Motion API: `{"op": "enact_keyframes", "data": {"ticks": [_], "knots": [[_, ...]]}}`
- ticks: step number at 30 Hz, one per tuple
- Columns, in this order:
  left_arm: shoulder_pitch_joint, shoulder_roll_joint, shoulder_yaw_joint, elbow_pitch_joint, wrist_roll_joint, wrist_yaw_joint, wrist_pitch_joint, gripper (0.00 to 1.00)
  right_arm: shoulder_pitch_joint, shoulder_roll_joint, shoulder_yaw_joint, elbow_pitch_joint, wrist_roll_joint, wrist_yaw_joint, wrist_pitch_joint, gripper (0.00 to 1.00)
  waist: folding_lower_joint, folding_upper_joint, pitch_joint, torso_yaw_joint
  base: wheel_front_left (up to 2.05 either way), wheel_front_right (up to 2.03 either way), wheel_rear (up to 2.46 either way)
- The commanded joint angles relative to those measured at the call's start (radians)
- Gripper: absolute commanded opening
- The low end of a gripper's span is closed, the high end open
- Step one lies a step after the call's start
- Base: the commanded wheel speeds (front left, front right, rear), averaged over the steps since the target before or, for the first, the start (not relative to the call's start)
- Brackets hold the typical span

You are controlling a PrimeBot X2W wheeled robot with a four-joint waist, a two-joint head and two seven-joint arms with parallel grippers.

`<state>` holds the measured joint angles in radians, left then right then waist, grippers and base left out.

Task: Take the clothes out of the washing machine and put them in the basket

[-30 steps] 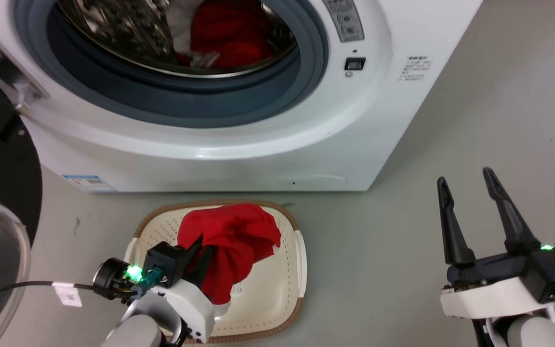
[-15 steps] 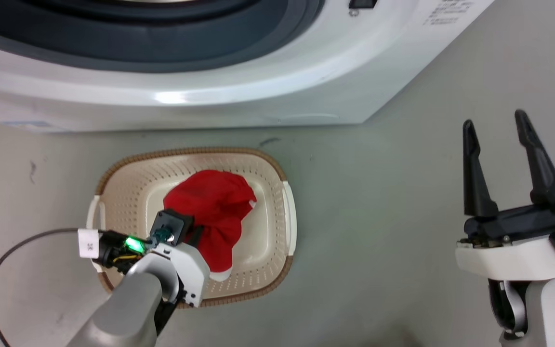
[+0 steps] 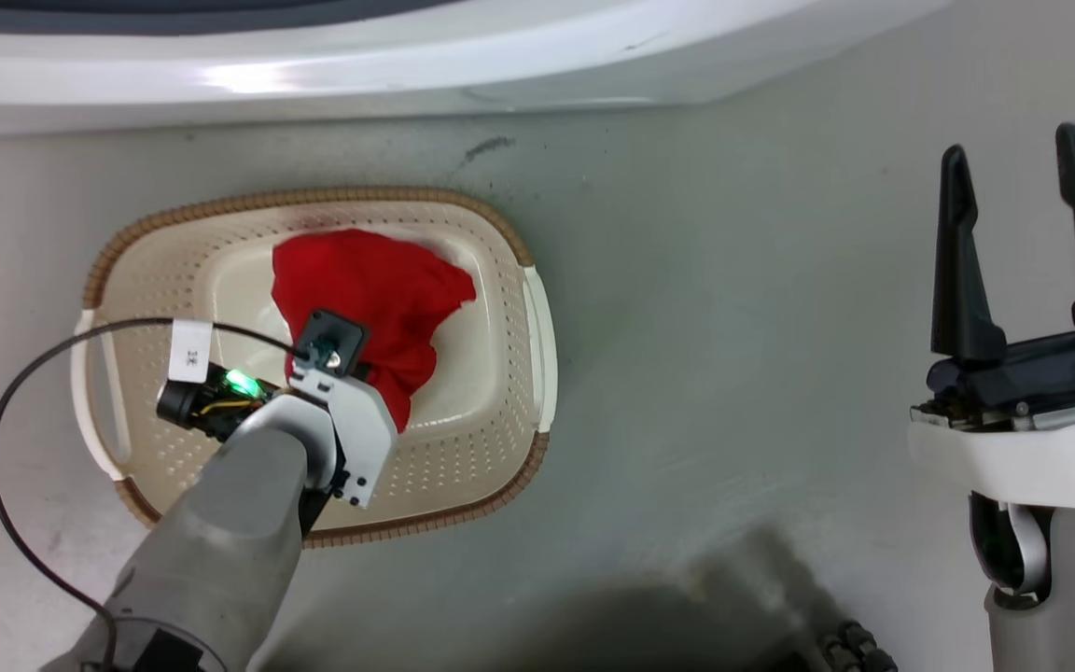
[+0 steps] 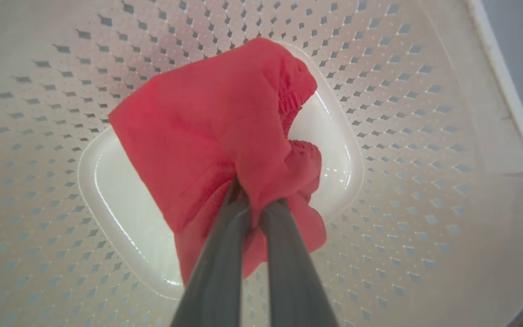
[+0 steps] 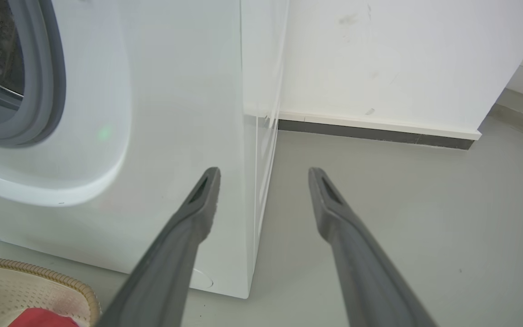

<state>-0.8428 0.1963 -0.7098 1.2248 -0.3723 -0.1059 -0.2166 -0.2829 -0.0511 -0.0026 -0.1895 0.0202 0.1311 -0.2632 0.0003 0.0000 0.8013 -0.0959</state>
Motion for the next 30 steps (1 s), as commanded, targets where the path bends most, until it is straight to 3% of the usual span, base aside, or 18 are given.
{"op": "enact_keyframes", "data": {"ticks": [1,9,10,11,24,30], "knots": [[-0.029,-0.002,-0.005,0.016,0.004,-0.001,0.013,0.0,-0.024,0.002,0.001,-0.011,0.006,-0.001,-0.002,1.0,-0.0003,0.0,0.05,-0.011,0.0,0.0,0.0],[-0.05,-0.002,-0.022,0.054,0.004,0.008,0.054,0.03,-0.048,0.002,-0.009,-0.021,0.011,-0.001,-0.002,1.0,-0.0003,0.0,0.093,-0.02,0.0,0.0,0.0],[-0.045,-0.003,-0.024,0.055,0.004,0.008,0.053,0.37,-0.047,0.002,-0.009,-0.018,0.011,-0.001,-0.002,1.0,-0.0003,0.0,0.089,-0.019,0.0,0.0,0.0],[-0.041,-0.004,-0.029,0.056,0.007,0.01,0.048,1.0,-0.046,0.002,-0.008,-0.016,0.01,-0.001,-0.002,1.0,-0.0003,0.0,0.084,-0.018,0.0,0.0,0.0],[0.062,-0.031,-0.021,0.019,-0.015,0.027,-0.048,1.0,0.026,0.002,0.017,0.031,-0.011,-0.001,-0.002,1.0,-0.0003,0.0,-0.127,0.026,0.0,0.0,0.0],[0.184,0.009,0.041,-0.19,-0.008,0.074,-0.05,1.0,0.078,0.001,0.026,0.055,-0.016,-0.001,-0.002,1.0,-0.0003,0.0,-0.24,0.041,0.0,0.0,0.0]]}}
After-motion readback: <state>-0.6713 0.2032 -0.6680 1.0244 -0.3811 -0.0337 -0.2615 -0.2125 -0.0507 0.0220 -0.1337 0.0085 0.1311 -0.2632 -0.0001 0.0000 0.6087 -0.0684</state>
